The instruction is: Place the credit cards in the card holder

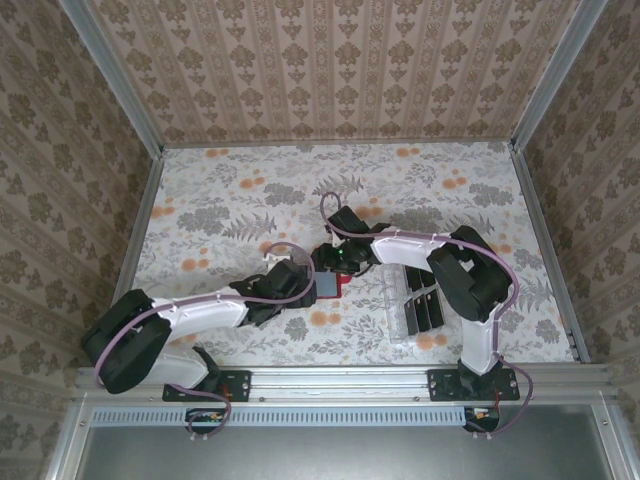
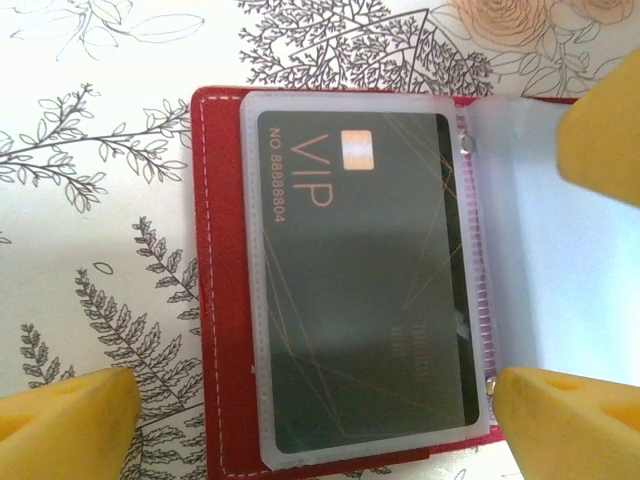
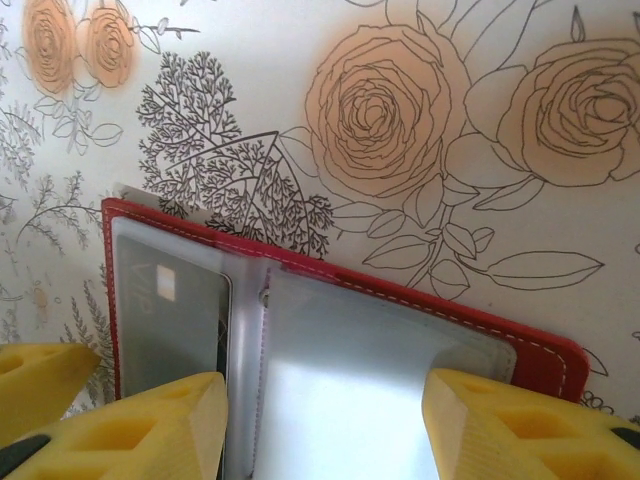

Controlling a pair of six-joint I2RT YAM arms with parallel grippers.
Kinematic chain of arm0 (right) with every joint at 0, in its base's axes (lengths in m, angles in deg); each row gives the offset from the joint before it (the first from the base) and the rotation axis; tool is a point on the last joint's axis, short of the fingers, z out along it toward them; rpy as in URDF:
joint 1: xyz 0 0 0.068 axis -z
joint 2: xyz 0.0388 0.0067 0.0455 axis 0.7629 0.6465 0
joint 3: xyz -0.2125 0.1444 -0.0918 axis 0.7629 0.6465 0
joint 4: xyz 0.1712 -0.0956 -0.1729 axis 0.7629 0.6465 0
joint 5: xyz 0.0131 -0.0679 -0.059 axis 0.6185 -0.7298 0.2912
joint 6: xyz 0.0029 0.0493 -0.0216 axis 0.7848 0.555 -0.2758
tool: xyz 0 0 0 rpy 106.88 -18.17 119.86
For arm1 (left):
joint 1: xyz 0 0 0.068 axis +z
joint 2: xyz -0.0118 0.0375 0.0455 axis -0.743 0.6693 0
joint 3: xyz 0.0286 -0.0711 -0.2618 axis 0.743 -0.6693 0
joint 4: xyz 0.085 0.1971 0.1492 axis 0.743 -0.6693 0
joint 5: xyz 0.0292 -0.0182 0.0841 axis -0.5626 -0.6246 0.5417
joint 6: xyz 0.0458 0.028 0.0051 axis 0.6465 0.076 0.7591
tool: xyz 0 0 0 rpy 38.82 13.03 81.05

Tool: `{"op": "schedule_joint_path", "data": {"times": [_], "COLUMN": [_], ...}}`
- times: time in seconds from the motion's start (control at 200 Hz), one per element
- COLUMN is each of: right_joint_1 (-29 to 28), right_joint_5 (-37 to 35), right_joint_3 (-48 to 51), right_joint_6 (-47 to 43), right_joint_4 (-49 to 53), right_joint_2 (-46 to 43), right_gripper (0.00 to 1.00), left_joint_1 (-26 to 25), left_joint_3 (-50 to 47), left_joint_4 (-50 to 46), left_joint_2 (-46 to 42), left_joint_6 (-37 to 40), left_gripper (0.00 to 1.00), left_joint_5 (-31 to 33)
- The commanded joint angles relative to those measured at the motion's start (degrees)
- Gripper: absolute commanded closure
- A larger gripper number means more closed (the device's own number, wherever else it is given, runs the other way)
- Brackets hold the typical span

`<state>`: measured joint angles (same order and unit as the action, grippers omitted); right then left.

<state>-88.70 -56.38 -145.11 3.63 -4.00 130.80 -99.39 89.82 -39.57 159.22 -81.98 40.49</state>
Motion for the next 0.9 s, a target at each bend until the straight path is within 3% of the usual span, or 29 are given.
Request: {"op": "schedule_joint_path", "data": {"times": [0.0, 0.895], "right_joint_1": [-1.03, -2.76], "right_joint_5": [0.83, 4.05], "right_joint_3": [-1.48, -1.53], "right_joint_6": [-0.61, 3.30], "right_joint_4": [1.35, -2.62], "right_joint_2": [2.26, 3.32], "right_gripper": [0.43, 0.43], "left_joint_1": [-0.06, -0.44], "left_joint_3": [-0.58, -1.11], "left_joint_4": [-1.99, 4.54], "left_joint_2": [-1.30, -3.90], "left_joint_6": [-0.47, 2.79], "left_gripper": [0.00, 0.00], "left_joint_5": [1.47, -0.62]}}
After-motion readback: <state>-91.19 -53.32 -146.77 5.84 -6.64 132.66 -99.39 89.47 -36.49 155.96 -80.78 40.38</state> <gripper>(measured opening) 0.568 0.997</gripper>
